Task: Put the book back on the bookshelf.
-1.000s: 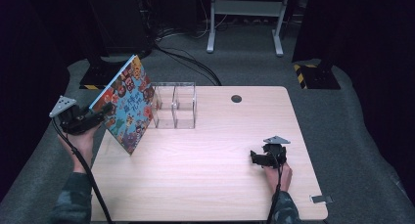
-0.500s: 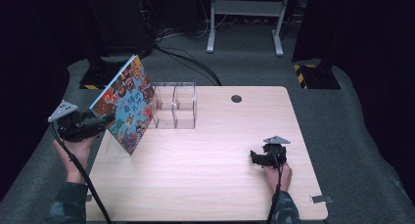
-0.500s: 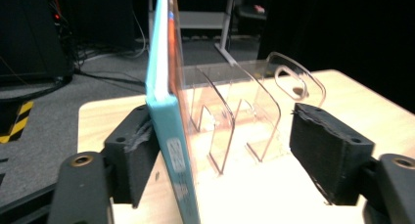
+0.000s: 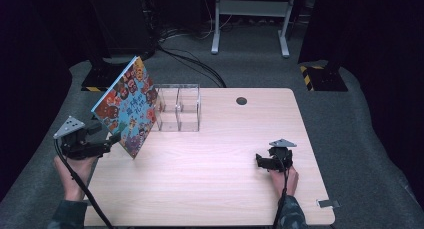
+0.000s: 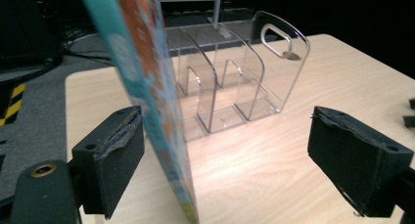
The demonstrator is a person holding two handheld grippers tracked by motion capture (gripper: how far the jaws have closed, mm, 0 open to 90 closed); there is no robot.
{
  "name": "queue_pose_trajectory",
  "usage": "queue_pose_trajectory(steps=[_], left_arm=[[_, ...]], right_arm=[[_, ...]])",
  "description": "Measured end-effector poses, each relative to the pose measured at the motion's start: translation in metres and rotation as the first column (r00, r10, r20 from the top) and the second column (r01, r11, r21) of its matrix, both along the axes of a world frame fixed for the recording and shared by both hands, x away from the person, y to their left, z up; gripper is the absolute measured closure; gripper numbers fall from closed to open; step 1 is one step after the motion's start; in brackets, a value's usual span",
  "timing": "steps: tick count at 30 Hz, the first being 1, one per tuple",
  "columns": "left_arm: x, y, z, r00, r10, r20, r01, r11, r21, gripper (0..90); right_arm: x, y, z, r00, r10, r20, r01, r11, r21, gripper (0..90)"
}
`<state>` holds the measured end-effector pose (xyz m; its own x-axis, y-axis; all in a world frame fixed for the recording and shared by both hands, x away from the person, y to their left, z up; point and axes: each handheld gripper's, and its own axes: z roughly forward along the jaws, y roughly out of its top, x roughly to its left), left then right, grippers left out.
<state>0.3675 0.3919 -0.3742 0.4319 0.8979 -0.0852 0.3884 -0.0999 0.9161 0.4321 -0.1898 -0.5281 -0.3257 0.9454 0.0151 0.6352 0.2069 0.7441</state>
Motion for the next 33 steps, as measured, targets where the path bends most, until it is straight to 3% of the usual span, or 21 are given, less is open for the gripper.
queue_pose_trajectory(steps=[4, 13, 24, 33], left_arm=[[-0.008, -0.002, -0.005, 1.0, 0.008, 0.003, -0.008, 0.9999, 0.008, 9.2], [-0.024, -0.007, -0.028, 0.9992, -0.001, -0.041, 0.003, 0.9992, 0.041, 3.8], [-0.035, -0.021, -0.081, 0.9948, -0.01, -0.101, 0.015, 0.9982, 0.058, 0.2], [-0.037, -0.037, -0.13, 0.9826, -0.014, -0.185, 0.035, 0.993, 0.112, 0.0]], right_arm=[[0.0, 0.0, 0.0, 1.0, 0.002, 0.0, -0.002, 1.0, -0.004, 13.9], [0.0, 0.0, 0.0, 1.0, 0.003, 0.002, -0.003, 1.0, -0.002, 13.9], [0.0, 0.0, 0.0, 1.0, 0.007, 0.003, -0.007, 1.0, -0.001, 13.8], [0.001, 0.0, 0.0, 0.9998, 0.018, -0.003, -0.018, 1.0, -0.009, 12.4]])
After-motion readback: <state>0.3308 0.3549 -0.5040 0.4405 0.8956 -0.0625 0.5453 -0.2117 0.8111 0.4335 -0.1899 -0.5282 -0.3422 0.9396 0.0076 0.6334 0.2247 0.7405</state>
